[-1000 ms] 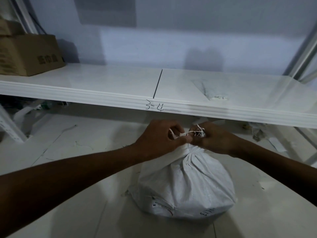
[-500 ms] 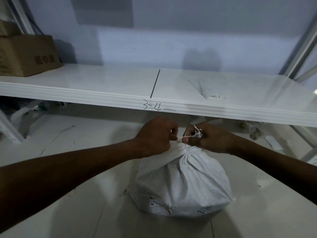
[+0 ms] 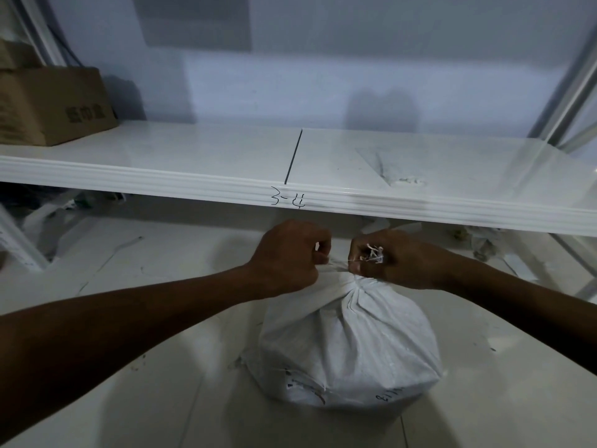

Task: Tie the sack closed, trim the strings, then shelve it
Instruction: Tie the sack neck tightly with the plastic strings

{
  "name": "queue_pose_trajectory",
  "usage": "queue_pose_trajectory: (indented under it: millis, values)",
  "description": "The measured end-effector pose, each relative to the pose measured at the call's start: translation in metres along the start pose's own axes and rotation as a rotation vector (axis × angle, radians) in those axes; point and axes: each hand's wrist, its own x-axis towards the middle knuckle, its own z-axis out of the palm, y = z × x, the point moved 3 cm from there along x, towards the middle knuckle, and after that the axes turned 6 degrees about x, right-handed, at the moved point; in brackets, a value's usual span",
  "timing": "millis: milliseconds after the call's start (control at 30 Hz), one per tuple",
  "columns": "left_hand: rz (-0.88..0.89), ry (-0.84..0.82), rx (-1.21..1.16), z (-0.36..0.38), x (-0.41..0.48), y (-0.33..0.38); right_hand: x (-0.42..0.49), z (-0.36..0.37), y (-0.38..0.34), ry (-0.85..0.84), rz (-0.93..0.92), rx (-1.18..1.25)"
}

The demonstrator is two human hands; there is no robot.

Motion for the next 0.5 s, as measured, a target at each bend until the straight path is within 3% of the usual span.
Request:
queue_pose_trajectory:
  millis: [300, 500]
  values:
    - [-0.012, -0.016, -0.063, -0.003, 0.000, -0.010, 0.000, 0.004, -0.012, 0.003, -0.047, -0.058]
    - [0.151, -0.004, -0.017, -0.005, -0.001, -0.006, -0.004, -0.005, -0.009, -0.051, 0.022, 0.037]
